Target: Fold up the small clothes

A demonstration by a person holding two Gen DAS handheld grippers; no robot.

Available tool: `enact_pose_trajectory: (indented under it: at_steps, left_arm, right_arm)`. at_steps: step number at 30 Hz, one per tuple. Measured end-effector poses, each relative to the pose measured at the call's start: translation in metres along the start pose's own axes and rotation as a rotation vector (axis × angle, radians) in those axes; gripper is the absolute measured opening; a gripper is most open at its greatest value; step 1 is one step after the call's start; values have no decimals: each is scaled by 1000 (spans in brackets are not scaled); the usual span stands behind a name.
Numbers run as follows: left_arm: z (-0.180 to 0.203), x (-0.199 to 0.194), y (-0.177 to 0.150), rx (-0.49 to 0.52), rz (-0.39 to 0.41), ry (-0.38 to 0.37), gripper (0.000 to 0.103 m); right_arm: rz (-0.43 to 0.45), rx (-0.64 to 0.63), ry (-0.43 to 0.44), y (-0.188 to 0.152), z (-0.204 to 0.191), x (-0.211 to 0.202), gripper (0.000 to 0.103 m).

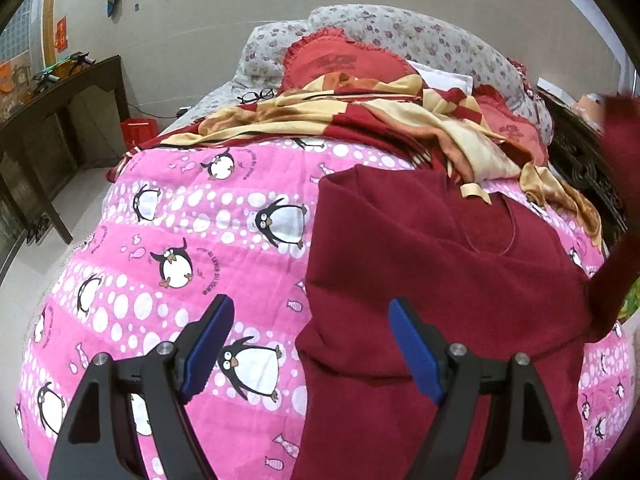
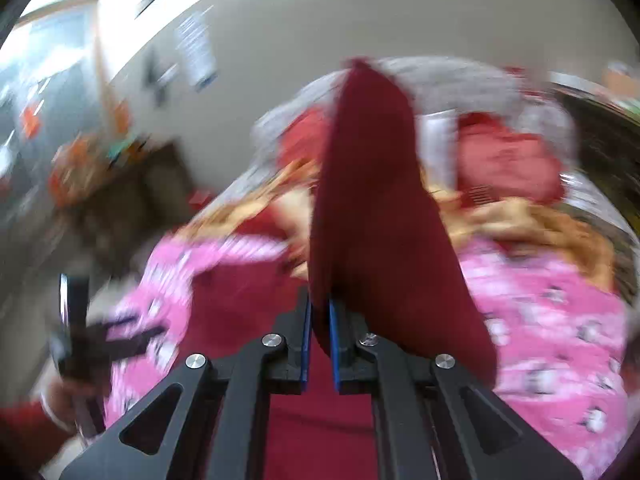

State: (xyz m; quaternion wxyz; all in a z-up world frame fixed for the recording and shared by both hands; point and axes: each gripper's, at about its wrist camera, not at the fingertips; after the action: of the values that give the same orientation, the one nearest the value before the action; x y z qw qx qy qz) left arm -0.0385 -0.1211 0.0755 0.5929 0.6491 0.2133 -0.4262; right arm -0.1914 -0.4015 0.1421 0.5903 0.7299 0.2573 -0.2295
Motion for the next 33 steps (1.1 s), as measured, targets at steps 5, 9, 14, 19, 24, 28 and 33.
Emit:
enact_pose_trajectory:
  at_steps: [5,9,14,19,24,28,33]
  left_arm:
    - [4,3,-5,-6,-27,-53,83]
    - [13,0,-5,42,9,-89,85]
    - [35,21,0,68,-25,-142,89]
    - [60,57,5,89,-70,-139,88]
    - [83,79,8,133,-153,-171,19]
    - [79,47,21,149,-63,-198,13]
    - [45,26,33,95,-17,-166,13]
  right_arm:
    - [-286,-63,41,-60,-47,114,33]
    - [-343,27,60,-86,-30,117,42]
    - [-253,69,11,-83,1,65,47]
    - [-180,190,-135,-87,60,13,49]
    - [-205,371,-242,-101,123,5,52]
    - [-194,462,-224,-97,147,14,56]
    - [-170,470,-206,-84,142,23,57]
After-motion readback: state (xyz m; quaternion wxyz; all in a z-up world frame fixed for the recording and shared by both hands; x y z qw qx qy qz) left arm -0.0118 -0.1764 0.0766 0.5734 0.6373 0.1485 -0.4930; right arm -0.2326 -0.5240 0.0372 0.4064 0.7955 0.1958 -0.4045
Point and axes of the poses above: each gripper's, at about its wrist camera, not at the fingertips, and x roughly the way its jaws point, z to its right, y to its top, and after that the axes turned 5 degrees about -z, right-handed
